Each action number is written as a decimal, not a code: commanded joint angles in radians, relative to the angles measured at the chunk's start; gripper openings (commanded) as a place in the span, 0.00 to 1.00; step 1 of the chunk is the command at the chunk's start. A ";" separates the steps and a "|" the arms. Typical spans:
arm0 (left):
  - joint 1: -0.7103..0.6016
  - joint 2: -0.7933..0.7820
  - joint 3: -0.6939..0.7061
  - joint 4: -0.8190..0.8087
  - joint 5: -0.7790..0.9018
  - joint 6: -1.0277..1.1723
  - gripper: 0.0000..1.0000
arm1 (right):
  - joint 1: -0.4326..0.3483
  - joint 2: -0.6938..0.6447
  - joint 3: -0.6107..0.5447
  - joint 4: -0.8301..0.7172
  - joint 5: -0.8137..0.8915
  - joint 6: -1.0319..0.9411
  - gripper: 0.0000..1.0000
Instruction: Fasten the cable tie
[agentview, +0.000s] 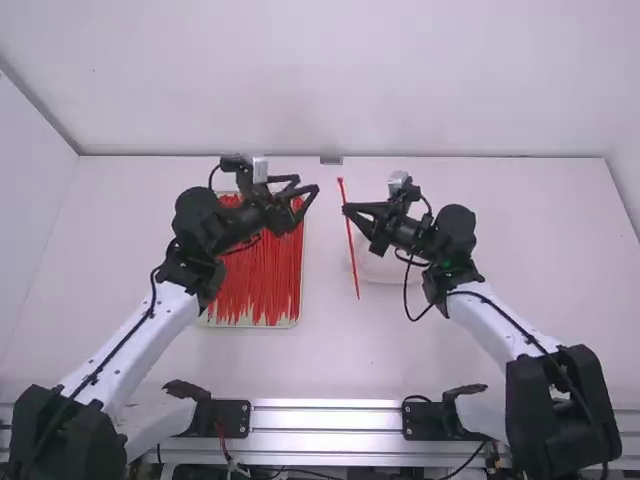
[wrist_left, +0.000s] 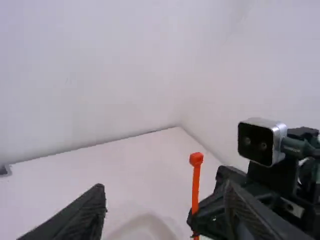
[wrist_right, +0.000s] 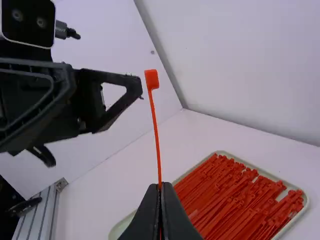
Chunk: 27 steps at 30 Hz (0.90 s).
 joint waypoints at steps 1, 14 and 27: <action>0.038 0.000 0.069 -0.036 0.140 0.092 0.66 | -0.031 0.002 0.030 0.018 -0.090 0.006 0.00; 0.172 0.034 0.212 -0.182 0.521 0.321 0.91 | -0.170 0.002 0.030 0.210 -0.206 0.139 0.00; 0.171 0.182 0.219 0.484 0.789 -0.072 0.99 | -0.167 0.002 0.030 0.496 -0.196 0.277 0.00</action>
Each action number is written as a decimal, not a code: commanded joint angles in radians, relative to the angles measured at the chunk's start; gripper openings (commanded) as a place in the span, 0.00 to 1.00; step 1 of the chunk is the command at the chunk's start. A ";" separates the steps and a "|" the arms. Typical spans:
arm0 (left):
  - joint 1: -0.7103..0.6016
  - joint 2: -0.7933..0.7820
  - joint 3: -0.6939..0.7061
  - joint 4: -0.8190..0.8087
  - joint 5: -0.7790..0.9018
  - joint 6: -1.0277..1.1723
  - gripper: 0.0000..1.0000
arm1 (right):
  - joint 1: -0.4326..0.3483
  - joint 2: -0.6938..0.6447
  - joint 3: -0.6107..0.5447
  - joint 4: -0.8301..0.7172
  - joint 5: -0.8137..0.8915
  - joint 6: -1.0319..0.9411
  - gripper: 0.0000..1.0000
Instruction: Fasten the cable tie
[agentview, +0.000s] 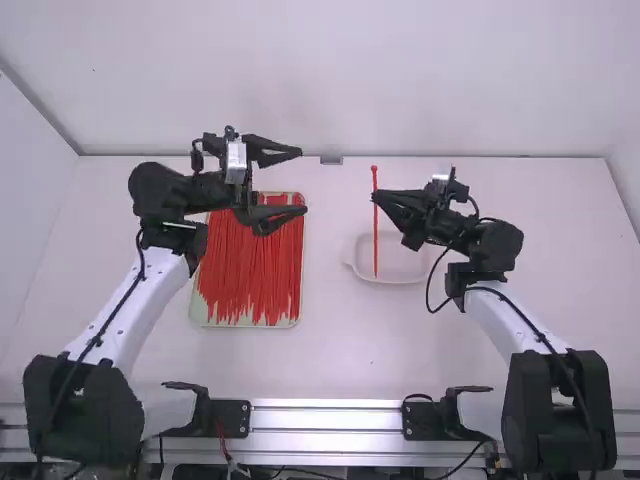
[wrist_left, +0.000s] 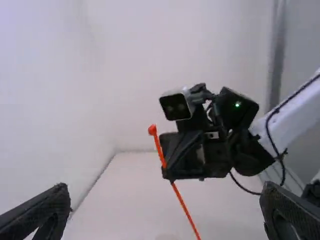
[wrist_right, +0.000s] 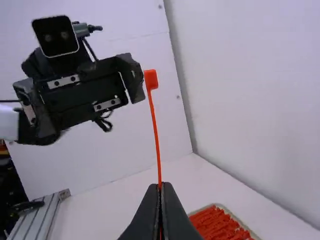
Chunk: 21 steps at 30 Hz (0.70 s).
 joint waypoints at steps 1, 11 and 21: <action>-0.001 0.057 0.047 0.088 0.087 -0.209 0.99 | 0.022 0.002 0.030 0.039 0.014 0.047 0.00; -0.073 0.241 0.273 0.026 0.140 -0.339 0.96 | 0.101 0.002 0.030 0.087 0.074 0.024 0.00; -0.160 0.263 0.295 0.058 0.079 -0.333 0.68 | 0.145 0.002 0.030 0.103 0.194 -0.002 0.00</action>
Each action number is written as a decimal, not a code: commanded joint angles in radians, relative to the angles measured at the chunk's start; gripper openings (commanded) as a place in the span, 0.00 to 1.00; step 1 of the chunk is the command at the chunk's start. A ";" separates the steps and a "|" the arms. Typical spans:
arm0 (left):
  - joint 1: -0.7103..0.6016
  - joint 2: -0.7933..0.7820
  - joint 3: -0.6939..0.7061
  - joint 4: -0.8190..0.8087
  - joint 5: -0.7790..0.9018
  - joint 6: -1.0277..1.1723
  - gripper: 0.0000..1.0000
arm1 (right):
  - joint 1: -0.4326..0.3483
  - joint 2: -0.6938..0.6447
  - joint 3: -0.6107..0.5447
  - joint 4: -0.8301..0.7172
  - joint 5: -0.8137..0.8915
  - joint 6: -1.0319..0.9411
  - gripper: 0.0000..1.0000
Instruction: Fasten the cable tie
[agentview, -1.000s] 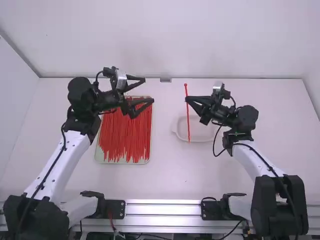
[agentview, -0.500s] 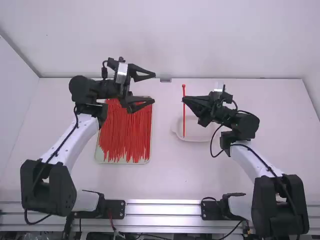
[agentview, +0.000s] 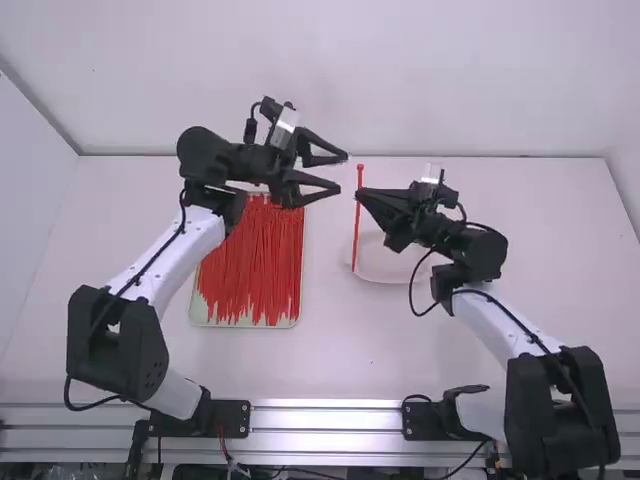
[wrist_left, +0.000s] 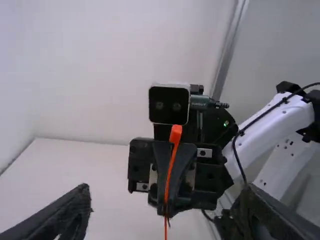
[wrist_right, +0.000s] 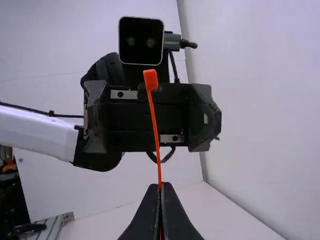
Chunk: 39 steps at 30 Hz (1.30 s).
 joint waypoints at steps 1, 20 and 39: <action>-0.019 0.000 0.025 0.021 -0.029 -0.006 0.65 | 0.018 0.002 0.030 0.010 0.059 -0.014 0.00; -0.046 0.000 0.026 0.022 -0.073 -0.006 0.55 | 0.051 0.002 0.030 0.010 0.102 -0.039 0.00; -0.073 0.000 0.026 0.025 -0.103 -0.006 0.32 | 0.069 0.002 0.030 0.009 0.105 -0.039 0.00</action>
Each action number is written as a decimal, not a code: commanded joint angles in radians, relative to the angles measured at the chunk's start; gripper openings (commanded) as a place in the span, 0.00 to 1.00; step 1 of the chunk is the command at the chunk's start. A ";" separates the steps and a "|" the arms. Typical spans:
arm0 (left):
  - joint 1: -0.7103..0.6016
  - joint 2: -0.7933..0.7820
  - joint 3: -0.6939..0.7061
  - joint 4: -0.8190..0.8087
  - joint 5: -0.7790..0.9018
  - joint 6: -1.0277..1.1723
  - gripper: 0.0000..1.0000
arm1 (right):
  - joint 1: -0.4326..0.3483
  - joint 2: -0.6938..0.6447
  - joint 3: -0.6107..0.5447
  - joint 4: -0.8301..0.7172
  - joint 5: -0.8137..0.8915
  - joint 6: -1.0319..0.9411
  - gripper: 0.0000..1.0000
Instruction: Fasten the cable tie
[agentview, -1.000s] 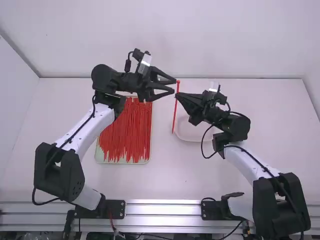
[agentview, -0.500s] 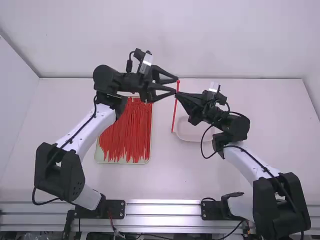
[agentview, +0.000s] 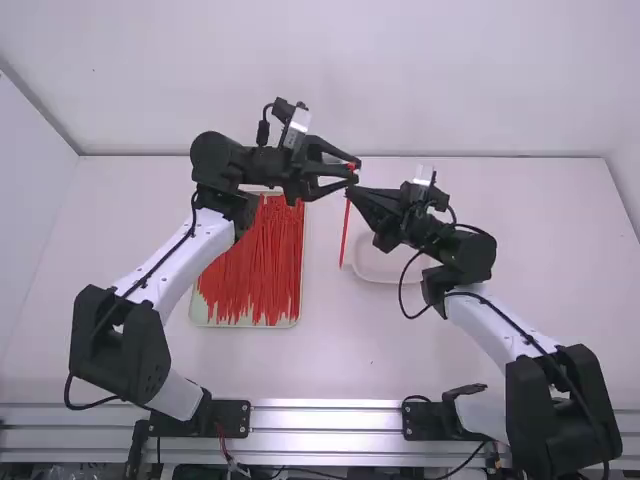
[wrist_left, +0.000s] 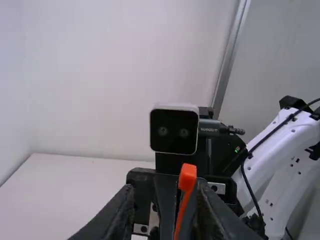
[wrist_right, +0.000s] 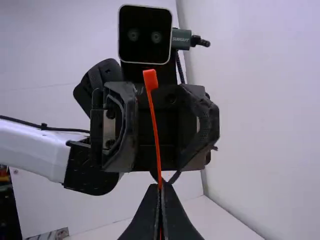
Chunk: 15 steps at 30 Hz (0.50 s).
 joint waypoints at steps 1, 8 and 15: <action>-0.006 -0.001 0.026 0.007 -0.010 -0.003 0.32 | -0.001 0.002 0.030 0.009 0.008 0.000 0.00; -0.010 -0.001 0.026 0.007 -0.010 -0.003 0.26 | -0.008 0.002 0.030 0.009 0.007 0.003 0.00; -0.009 -0.001 0.026 0.007 -0.014 -0.003 0.15 | -0.008 0.002 0.030 0.009 0.007 0.003 0.00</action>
